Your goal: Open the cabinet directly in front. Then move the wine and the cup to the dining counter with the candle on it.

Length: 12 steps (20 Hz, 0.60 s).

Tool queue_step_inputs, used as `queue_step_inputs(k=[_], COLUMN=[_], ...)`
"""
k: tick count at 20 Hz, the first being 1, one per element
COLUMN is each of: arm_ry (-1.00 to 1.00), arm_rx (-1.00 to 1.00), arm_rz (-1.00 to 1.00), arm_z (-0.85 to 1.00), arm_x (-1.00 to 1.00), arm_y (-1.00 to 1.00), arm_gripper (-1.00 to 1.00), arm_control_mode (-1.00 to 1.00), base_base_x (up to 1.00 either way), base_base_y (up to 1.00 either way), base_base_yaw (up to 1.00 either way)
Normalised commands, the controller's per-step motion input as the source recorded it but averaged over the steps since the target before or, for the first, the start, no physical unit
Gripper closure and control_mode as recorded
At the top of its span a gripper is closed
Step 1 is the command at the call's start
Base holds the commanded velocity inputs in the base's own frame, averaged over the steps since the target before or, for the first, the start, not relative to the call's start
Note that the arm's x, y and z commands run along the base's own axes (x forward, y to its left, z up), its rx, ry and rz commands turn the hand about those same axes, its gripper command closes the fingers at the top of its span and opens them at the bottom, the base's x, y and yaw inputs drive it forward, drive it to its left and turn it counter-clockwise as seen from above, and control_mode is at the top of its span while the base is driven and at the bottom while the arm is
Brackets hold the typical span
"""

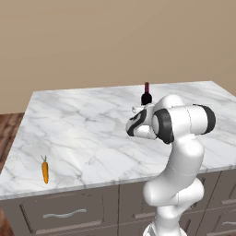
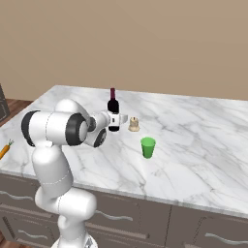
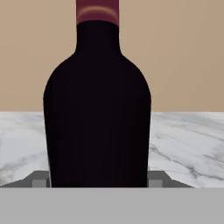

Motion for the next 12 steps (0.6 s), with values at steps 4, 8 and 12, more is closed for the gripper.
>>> queue_step_inputs(k=[4,8,12], arm_ry=[-0.13,-0.13,0.0], arm_rx=[0.0,0.0,0.0], arm_rz=[0.0,0.0,0.0], arm_z=[-0.12,-0.03,-0.16], arm_x=[0.0,0.0,0.01], arm_y=[0.0,0.0,0.0], arm_gripper=[1.0,1.0,1.0], arm_control_mode=[-1.0,-1.0,-1.0], base_base_x=[0.0,0.0,0.0], base_base_y=[0.0,0.0,0.0], base_base_yaw=[0.0,0.0,0.0])
